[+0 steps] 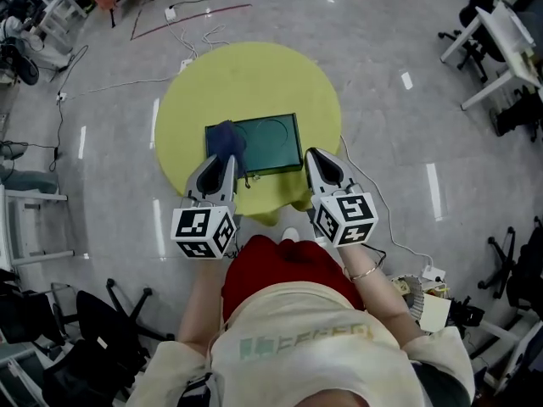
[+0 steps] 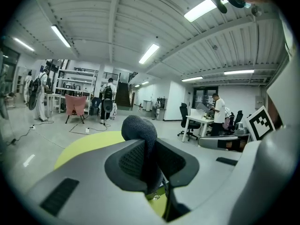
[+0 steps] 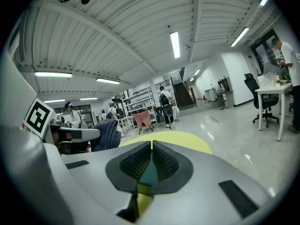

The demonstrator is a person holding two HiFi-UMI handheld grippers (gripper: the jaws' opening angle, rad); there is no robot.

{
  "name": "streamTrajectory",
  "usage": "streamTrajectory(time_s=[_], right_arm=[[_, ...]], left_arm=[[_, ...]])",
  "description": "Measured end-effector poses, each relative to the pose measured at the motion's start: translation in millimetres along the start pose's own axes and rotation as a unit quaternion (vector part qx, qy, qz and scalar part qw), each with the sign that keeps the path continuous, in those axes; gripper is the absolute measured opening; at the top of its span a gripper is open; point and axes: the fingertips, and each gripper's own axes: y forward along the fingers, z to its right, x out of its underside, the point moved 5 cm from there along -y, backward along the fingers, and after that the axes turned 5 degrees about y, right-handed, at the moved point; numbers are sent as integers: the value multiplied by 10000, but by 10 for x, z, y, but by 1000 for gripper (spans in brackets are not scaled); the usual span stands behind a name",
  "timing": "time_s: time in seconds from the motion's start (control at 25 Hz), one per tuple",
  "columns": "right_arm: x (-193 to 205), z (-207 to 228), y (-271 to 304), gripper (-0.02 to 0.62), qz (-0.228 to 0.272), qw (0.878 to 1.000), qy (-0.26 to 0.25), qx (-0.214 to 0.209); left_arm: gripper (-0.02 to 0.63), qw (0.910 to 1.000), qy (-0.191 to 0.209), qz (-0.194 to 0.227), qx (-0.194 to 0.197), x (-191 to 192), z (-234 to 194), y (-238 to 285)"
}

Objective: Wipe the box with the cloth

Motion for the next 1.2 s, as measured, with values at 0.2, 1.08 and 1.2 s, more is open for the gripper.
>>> streamTrajectory(time_s=[0.2,1.08,1.2], right_arm=[[-2,-16,92,38,-8,9999,129,35],[-65,-6,543,38,-108,9923,285,1200],[-87,11,600,38,-94,9897,317,1394]], left_arm=[[71,9997,217,-16,106,-159,-68,87],[71,9786,1020,-216,1772,-525,-362,1616],[71,9726,1096,-206,2042,-609,-373,1826]])
